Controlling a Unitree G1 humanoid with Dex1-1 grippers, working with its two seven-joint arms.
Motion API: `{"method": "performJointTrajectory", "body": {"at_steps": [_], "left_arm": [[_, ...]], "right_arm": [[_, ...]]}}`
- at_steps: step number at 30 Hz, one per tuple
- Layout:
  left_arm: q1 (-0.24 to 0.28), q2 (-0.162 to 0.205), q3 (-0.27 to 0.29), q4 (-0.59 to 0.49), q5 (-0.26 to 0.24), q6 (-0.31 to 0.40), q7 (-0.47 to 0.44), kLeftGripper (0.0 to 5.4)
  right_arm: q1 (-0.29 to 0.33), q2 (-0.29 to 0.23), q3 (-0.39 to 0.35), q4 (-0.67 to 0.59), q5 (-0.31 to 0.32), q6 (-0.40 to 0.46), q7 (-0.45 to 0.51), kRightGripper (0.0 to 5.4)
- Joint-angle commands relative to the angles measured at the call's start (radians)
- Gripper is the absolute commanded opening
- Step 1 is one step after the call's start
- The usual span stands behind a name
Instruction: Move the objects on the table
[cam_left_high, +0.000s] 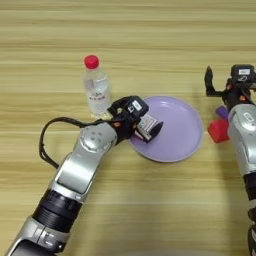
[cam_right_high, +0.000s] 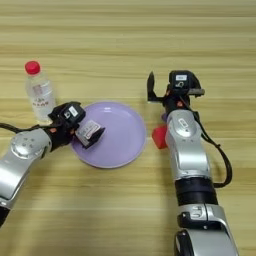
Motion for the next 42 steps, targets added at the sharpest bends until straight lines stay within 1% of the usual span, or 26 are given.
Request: {"method": "performJointTrajectory", "body": {"at_steps": [1, 8, 13, 14, 17, 24, 26, 28, 31, 37, 42], "left_arm": [[0.009, 0.01, -0.014, 0.016, 0.002, 0.011, -0.001, 5.38], [-0.024, 0.019, -0.011, 0.144, 0.018, -0.037, 0.017, 5.38], [-0.046, 0.012, -0.001, 0.224, 0.006, -0.048, 0.015, 5.38], [-0.051, 0.01, -0.001, 0.233, 0.006, -0.055, 0.014, 5.38], [-0.064, 0.007, -0.005, 0.231, 0.001, -0.063, 0.005, 5.38], [-0.051, 0.011, -0.021, 0.212, 0.006, -0.069, -0.012, 5.38], [-0.052, 0.018, -0.036, 0.206, 0.019, -0.089, -0.014, 5.38], [-0.05, 0.032, -0.054, 0.197, 0.044, -0.122, -0.008, 5.38], [-0.03, 0.046, -0.075, 0.169, 0.056, -0.139, -0.017, 5.38], [-0.021, 0.055, -0.076, 0.156, 0.05, -0.135, -0.024, 5.38], [-0.031, 0.054, -0.063, 0.2, 0.043, -0.134, -0.019, 5.38]], "right_arm": [[0.002, 0.006, 0.003, -0.023, -0.003, 0.018, -0.009, 5.4], [0.005, 0.009, 0.004, -0.037, -0.004, 0.027, -0.011, 5.4], [0.007, 0.011, 0.006, -0.047, -0.005, 0.032, -0.013, 5.4], [0.008, 0.007, 0.01, -0.049, -0.018, 0.027, -0.021, 5.4], [0.008, 0.006, 0.012, -0.053, -0.026, 0.027, -0.028, 5.4], [0.007, 0.018, 0.009, -0.059, -0.01, 0.044, -0.018, 5.4], [0.007, 0.018, 0.009, -0.06, -0.009, 0.046, -0.016, 5.4], [0.006, 0.019, 0.009, -0.061, -0.009, 0.048, -0.016, 5.4], [0.006, 0.02, 0.011, -0.062, -0.007, 0.052, -0.016, 5.4], [0.004, 0.023, 0.014, -0.065, -0.003, 0.06, -0.016, 5.4], [0.004, 0.025, 0.015, -0.068, -0.004, 0.062, -0.019, 5.4]]}}
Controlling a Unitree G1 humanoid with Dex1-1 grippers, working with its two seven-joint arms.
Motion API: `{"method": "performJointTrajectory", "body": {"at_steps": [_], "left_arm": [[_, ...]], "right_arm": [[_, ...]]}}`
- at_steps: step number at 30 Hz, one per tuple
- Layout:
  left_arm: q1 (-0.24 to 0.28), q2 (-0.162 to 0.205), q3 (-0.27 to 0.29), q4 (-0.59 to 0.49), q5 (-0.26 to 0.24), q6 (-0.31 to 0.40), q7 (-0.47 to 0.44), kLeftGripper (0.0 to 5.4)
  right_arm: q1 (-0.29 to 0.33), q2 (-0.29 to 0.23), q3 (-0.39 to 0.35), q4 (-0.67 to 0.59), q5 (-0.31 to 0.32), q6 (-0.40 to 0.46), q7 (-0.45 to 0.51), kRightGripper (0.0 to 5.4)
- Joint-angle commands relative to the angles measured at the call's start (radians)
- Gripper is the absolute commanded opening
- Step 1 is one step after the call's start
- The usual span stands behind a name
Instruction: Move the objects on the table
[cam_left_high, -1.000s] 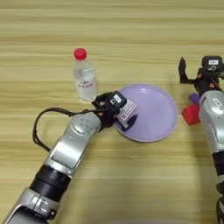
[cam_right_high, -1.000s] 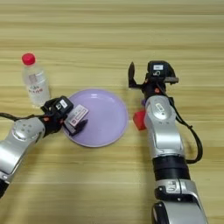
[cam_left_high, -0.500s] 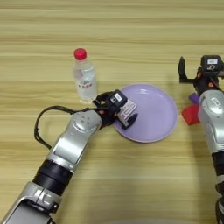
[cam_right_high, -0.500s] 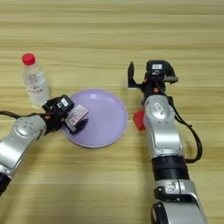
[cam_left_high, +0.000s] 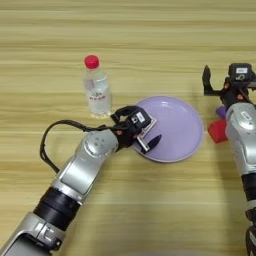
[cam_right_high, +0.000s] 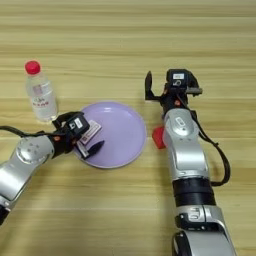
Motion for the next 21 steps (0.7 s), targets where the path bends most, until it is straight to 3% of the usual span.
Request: {"method": "performJointTrajectory", "body": {"at_steps": [1, 8, 12, 21], "left_arm": [[-0.011, 0.005, 0.012, 0.033, 0.004, 0.005, -0.002, 5.38], [-0.02, 0.0, 0.017, 0.058, 0.006, -0.001, 0.004, 5.38], [-0.048, -0.011, 0.006, 0.129, 0.009, -0.002, -0.007, 5.38], [-0.072, -0.003, -0.017, 0.183, 0.028, -0.034, -0.027, 5.38]], "right_arm": [[-0.001, 0.008, 0.003, -0.019, 0.003, 0.016, -0.002, 5.4], [0.0, 0.008, 0.002, -0.021, 0.003, 0.015, -0.002, 5.4], [0.0, 0.009, 0.003, -0.022, 0.002, 0.016, -0.002, 5.4], [0.002, 0.015, 0.005, -0.037, 0.0, 0.025, -0.006, 5.4]]}}
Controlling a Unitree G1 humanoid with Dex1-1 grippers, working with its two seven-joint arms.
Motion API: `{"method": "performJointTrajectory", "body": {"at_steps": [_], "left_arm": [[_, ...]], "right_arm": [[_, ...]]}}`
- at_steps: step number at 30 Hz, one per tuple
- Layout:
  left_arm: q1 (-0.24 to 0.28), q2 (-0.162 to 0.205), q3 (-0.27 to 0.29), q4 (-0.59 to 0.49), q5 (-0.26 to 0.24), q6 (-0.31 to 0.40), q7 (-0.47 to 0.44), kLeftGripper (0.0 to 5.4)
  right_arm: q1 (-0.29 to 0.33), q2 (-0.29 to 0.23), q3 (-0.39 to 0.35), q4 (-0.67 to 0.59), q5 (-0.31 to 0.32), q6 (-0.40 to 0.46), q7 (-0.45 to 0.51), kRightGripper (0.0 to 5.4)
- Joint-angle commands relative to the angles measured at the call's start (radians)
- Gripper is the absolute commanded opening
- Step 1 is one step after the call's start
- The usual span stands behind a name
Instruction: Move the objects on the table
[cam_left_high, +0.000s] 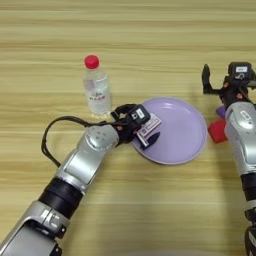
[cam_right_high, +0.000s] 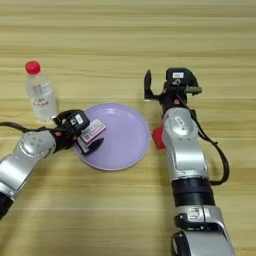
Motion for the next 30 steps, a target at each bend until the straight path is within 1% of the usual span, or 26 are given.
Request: {"method": "performJointTrajectory", "body": {"at_steps": [1, 10, 11, 13, 21, 22, 23, 25, 30], "left_arm": [[0.008, 0.015, -0.024, 0.036, 0.031, 0.007, -0.013, 5.38], [0.015, 0.021, -0.033, 0.039, 0.03, -0.012, -0.016, 5.38], [0.016, 0.022, -0.035, 0.039, 0.03, -0.015, -0.018, 5.22], [0.02, 0.025, -0.042, 0.047, 0.033, -0.019, -0.024, 5.13], [0.028, 0.033, -0.062, 0.059, 0.037, -0.019, -0.041, 4.41], [0.029, 0.032, -0.061, 0.059, 0.031, -0.012, -0.047, 4.37], [0.028, 0.032, -0.061, 0.062, 0.026, -0.006, -0.052, 4.19], [0.024, 0.03, -0.061, 0.072, 0.019, 0.011, -0.066, 4.1], [0.019, 0.026, -0.052, 0.085, 0.014, 0.036, -0.077, 3.61]], "right_arm": [[0.002, 0.007, 0.003, -0.012, 0.0, 0.022, -0.005, 5.4], [0.002, 0.009, 0.001, -0.017, 0.0, 0.028, -0.003, 5.4], [0.002, 0.01, 0.002, -0.017, -0.001, 0.029, -0.003, 5.4], [0.002, 0.01, 0.002, -0.019, -0.001, 0.031, -0.003, 5.4], [0.003, 0.013, 0.003, -0.027, -0.002, 0.038, -0.005, 5.4], [0.003, 0.013, 0.004, -0.028, -0.002, 0.039, -0.005, 5.4], [0.003, 0.014, 0.004, -0.028, -0.002, 0.04, -0.006, 5.4], [0.003, 0.014, 0.004, -0.029, -0.002, 0.042, -0.006, 5.4], [0.001, 0.016, 0.005, -0.03, -0.003, 0.043, -0.008, 5.4]]}}
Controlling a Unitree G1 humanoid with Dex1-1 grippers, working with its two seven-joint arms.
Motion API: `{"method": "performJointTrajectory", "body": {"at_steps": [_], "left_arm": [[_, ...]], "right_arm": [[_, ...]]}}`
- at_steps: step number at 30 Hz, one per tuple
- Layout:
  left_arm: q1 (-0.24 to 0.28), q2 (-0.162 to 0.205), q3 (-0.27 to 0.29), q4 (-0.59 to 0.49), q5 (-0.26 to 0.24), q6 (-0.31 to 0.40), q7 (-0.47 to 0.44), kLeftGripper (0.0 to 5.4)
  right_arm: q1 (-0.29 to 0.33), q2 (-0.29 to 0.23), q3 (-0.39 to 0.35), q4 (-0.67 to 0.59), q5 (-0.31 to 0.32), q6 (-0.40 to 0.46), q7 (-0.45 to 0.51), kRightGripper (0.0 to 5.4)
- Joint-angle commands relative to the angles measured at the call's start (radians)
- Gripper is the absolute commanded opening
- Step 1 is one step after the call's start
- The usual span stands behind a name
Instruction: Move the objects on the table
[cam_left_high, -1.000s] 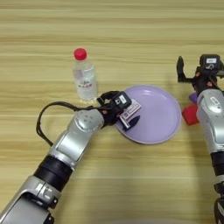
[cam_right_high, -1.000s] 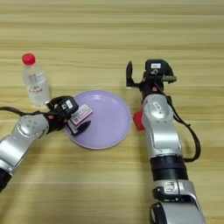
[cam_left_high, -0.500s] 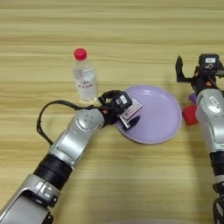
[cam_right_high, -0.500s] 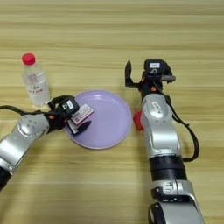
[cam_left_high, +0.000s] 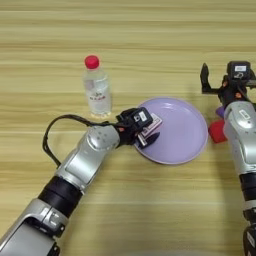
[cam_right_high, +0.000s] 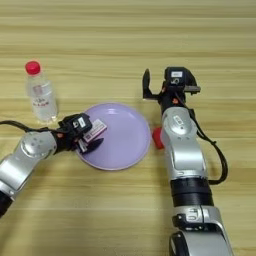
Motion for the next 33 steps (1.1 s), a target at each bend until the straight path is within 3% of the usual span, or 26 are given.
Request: {"method": "performJointTrajectory", "body": {"at_steps": [1, 17, 33], "left_arm": [[0.035, 0.01, -0.017, 0.052, 0.014, 0.067, -0.027, 3.56], [0.04, 0.005, -0.009, 0.052, 0.013, 0.106, -0.047, 2.1], [0.046, -0.003, 0.012, 0.038, -0.003, 0.081, -0.045, 2.03]], "right_arm": [[0.001, 0.007, 0.003, -0.017, -0.002, 0.02, -0.009, 5.4], [-0.001, 0.009, 0.002, -0.022, -0.002, 0.017, -0.013, 5.4], [-0.001, 0.009, 0.002, -0.024, -0.001, 0.02, -0.015, 5.4]]}}
